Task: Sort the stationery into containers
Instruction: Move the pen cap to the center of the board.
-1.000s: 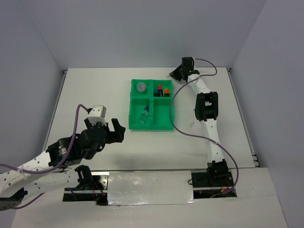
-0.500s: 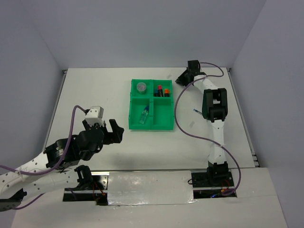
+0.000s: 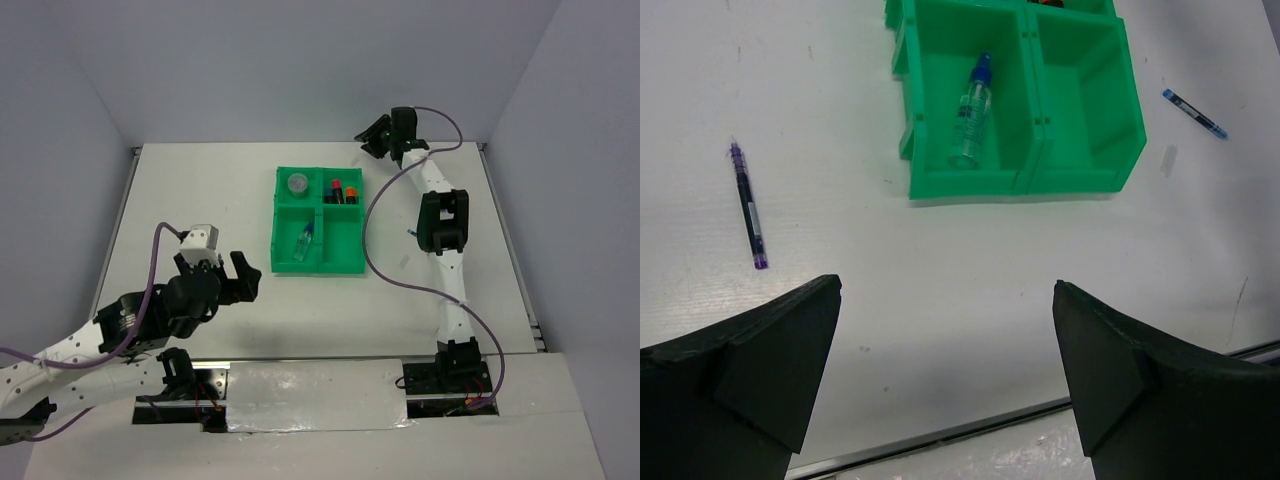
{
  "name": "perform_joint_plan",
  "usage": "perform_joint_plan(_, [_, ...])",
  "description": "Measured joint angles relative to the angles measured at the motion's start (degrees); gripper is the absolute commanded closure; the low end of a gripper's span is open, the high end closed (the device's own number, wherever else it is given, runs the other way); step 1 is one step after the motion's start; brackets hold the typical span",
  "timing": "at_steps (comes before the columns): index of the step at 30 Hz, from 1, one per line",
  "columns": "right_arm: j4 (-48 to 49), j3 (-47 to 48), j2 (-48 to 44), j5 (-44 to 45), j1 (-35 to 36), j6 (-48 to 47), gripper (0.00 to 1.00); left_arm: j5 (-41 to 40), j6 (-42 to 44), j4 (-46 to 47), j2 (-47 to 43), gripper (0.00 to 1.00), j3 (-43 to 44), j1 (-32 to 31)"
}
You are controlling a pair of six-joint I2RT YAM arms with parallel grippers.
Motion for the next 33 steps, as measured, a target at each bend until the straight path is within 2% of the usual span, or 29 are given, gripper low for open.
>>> perform_joint_plan(6, [0.70, 0.83, 3.17, -0.68, 0.52, 1.86, 0.51, 0.00, 0.04, 0.00, 0.26, 0.01, 0.00, 0.15])
perform_joint_plan(11, [4.87, 2.54, 7.13, -2.36, 0.74, 4.00, 0.51, 0.02, 0.13, 0.33, 0.24, 0.01, -0.35, 0.15])
perform_joint_plan(24, [4.33, 2.89, 7.93, -0.98, 2.14, 4.81, 0.54, -0.02, 1.81, 1.20, 0.33, 0.01, -2.03, 0.20])
perform_joint_plan(28, [5.05, -1.62, 5.68, -0.04, 2.12, 4.42, 0.54, -0.02, 1.88, 1.55, 0.59, 0.01, -2.05, 0.20])
perform_joint_plan(33, [6.05, -14.78, -2.56, 2.54, 1.84, 3.58, 0.53, 0.02, 1.81, 1.99, 0.11, 0.01, -2.95, 0.22])
